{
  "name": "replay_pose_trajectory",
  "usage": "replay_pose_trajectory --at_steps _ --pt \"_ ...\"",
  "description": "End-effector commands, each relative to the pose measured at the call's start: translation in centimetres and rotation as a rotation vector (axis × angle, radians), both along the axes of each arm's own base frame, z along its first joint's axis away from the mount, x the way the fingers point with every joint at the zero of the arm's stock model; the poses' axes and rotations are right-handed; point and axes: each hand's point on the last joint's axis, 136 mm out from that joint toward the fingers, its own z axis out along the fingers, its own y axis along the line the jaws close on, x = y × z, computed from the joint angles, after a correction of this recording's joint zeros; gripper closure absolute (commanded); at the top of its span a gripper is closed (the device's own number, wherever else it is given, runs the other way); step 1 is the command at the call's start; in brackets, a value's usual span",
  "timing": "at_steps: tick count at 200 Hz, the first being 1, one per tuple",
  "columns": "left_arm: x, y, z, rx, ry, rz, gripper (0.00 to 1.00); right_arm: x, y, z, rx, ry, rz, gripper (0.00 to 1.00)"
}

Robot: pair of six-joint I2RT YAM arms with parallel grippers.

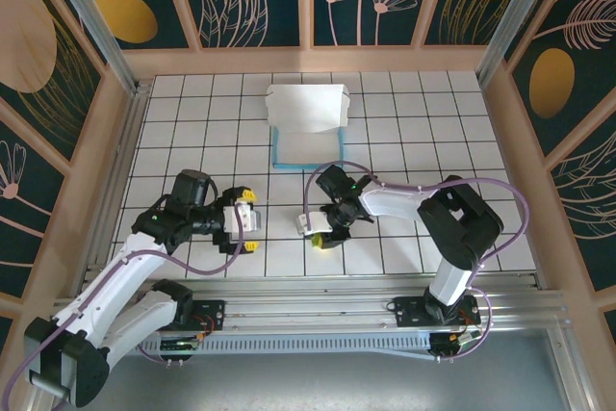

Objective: Fold the paper box

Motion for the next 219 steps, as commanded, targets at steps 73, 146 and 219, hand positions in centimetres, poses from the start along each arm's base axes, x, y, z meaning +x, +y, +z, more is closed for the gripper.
replay_pose_trajectory --at_steps 73,146,219 --pt "13.0 0.8 8.6 -0.334 0.287 0.805 0.01 10.5 -2.0 9.2 0.251 -0.301 -0.195 0.71" --pt "16.5 -1.3 8.8 -0.602 0.468 0.901 0.01 21.4 1.5 12.5 0.344 -0.358 -0.169 0.71" --pt "16.3 1.5 8.2 -0.616 0.407 1.053 0.01 25.8 4.4 6.8 0.223 -0.284 -0.098 0.70"
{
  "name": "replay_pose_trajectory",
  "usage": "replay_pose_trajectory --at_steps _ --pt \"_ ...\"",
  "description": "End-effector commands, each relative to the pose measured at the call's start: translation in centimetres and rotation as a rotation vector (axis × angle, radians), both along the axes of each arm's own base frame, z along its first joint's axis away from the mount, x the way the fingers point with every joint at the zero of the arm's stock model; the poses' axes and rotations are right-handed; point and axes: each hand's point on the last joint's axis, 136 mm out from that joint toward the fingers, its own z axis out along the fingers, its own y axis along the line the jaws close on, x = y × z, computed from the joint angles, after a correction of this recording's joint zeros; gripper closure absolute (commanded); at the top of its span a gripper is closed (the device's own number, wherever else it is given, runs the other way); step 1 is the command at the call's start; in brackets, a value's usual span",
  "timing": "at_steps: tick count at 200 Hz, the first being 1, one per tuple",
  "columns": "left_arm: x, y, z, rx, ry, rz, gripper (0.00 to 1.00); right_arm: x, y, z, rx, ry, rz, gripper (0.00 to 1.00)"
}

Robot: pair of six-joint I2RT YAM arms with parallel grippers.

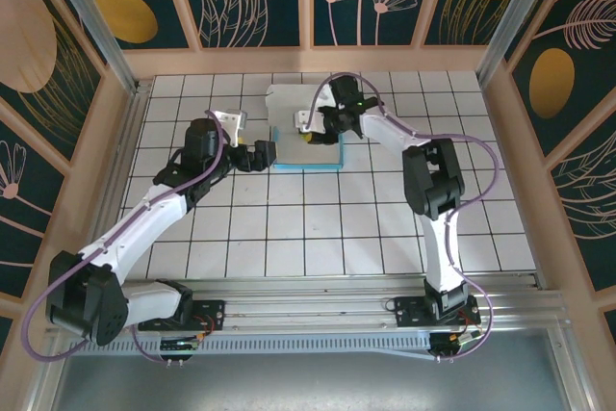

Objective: Fold the paper box

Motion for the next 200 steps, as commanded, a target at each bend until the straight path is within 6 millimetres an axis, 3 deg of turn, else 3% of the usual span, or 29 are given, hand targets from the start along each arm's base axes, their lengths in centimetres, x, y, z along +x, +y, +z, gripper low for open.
replay_pose_trajectory --at_steps 1,50,82,111,144,152,156,174,200 --pt "0.1 1.3 1.0 -0.019 -0.031 0.078 0.01 -1.3 0.3 -2.1 -0.057 0.064 0.044 0.70" --pt "0.4 2.5 0.1 -0.001 -0.041 0.146 0.01 -1.4 1.6 -5.5 -0.017 0.093 -0.014 0.61" --pt "1.0 3.1 0.1 0.005 -0.048 0.197 0.01 -0.9 1.6 -4.9 0.000 0.062 -0.064 0.41" --pt "2.2 4.0 0.4 0.051 -0.101 0.246 0.01 -0.9 1.3 -1.6 0.076 0.034 -0.117 0.38" --pt "5.0 3.7 0.8 0.136 -0.120 0.249 0.01 -0.8 -0.2 6.3 0.392 0.095 -0.338 0.37" --pt "5.6 3.6 0.1 0.157 -0.106 0.239 0.01 -0.9 -1.2 8.0 0.474 0.116 -0.409 0.37" --pt "6.3 3.3 1.2 0.151 -0.124 0.233 0.01 -0.9 -1.9 8.9 0.515 0.126 -0.447 0.37" --pt "8.3 2.8 1.2 0.150 -0.110 0.205 0.01 -0.2 -5.4 12.5 0.692 0.156 -0.675 0.33" --pt "10.4 2.0 1.8 0.108 -0.122 0.121 0.01 1.0 -10.3 13.8 0.791 0.242 -0.937 0.29"
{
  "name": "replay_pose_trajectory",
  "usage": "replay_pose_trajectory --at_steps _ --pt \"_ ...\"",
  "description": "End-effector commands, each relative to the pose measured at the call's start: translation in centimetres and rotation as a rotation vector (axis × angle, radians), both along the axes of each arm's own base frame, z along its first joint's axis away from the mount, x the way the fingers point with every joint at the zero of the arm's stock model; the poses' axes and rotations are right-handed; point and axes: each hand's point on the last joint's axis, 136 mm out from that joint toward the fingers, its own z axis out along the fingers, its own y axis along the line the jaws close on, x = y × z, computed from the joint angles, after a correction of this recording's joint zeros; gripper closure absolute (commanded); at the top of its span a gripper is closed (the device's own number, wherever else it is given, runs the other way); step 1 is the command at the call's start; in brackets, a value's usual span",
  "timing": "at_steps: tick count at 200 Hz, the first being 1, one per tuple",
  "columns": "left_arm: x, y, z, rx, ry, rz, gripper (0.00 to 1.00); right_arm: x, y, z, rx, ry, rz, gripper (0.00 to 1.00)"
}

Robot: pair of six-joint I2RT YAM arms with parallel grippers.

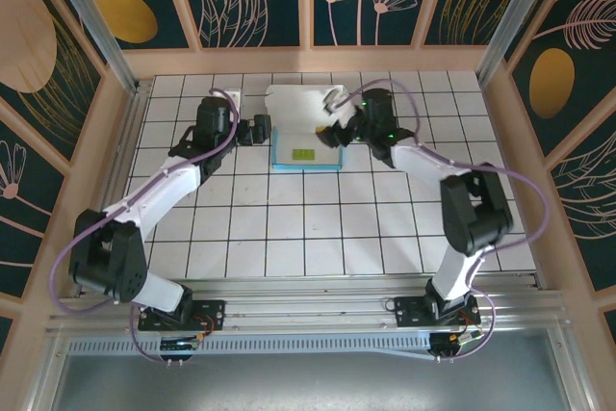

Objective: Fold the paper box

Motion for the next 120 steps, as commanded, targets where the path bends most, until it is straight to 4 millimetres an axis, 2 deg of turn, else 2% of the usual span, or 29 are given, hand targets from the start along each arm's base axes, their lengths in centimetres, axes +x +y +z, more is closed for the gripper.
replay_pose_trajectory --at_steps 1,29,50,53,61,99,120 --pt "1.9 -0.6 2.1 -0.020 -0.057 -0.089 0.01 2.1 -4.0 3.7 0.249 0.093 -0.274 0.29" --pt "3.6 -1.4 2.7 -0.045 -0.057 -0.225 0.01 2.8 -6.4 3.4 0.352 0.302 -0.244 0.25" --pt "4.6 -2.4 3.1 -0.060 -0.053 -0.345 0.01 4.3 -8.2 3.1 0.442 0.437 -0.196 0.22" --pt "5.0 -2.5 2.2 -0.061 -0.033 -0.356 0.02 4.5 -8.3 3.1 0.447 0.446 -0.188 0.22" --pt "5.6 -2.5 2.0 -0.069 -0.018 -0.382 0.01 5.3 -8.8 2.7 0.450 0.467 -0.189 0.21" --pt "8.0 -2.0 1.0 -0.064 0.030 -0.413 0.01 7.9 -8.3 0.6 0.352 0.514 -0.147 0.21" --pt "8.9 -2.2 0.2 -0.052 0.050 -0.421 0.01 8.6 -7.6 -0.7 0.313 0.539 -0.129 0.26"
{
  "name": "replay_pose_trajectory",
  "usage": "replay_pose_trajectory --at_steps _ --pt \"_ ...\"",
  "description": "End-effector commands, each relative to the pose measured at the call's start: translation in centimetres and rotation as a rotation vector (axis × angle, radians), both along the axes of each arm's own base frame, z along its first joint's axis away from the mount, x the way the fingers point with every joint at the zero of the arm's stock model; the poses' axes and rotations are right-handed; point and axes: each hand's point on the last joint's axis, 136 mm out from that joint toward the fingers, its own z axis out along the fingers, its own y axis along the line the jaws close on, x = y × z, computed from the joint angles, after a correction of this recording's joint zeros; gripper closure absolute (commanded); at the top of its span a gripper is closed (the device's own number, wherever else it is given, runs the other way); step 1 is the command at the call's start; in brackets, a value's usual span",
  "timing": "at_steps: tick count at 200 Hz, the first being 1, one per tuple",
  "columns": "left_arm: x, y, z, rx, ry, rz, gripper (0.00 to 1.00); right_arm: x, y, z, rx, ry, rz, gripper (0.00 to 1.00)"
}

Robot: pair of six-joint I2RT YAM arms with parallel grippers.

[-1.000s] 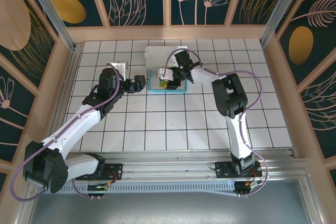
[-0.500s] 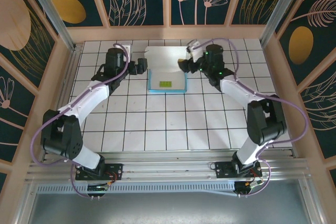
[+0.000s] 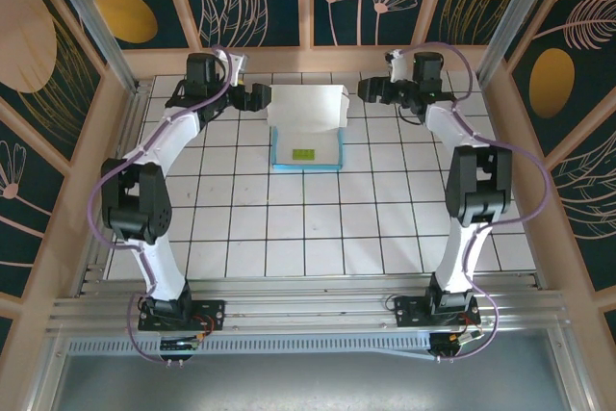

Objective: Fold the paper box

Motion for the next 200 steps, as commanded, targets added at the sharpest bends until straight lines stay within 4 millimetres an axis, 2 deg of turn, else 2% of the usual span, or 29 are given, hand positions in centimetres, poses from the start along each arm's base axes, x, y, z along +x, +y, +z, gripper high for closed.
replay_pose_trajectory --at_steps 1,45,78,125,162,200 --pt "0.2 -0.6 -0.5 0.010 0.027 -0.071 0.01 -0.8 1.9 -1.0 -0.018 0.058 0.098 0.26" --pt "1.9 -1.4 -2.5 -0.022 0.072 -0.084 0.02 -0.4 4.6 -3.7 -0.105 0.089 0.151 0.35" --pt "2.5 -1.5 -3.4 -0.054 0.095 -0.068 0.11 0.0 5.8 -4.5 -0.152 0.091 0.139 0.43" --pt "2.0 -2.0 -4.2 -0.079 0.122 -0.090 0.24 -0.1 5.6 -5.0 -0.192 0.094 0.076 0.49" --pt "2.0 -2.1 -4.5 -0.072 0.131 -0.103 0.25 -0.4 5.0 -4.6 -0.217 0.074 0.036 0.50" --pt "2.2 -2.4 -4.6 -0.078 0.141 -0.110 0.26 -0.7 5.5 -4.2 -0.218 0.058 0.043 0.59"
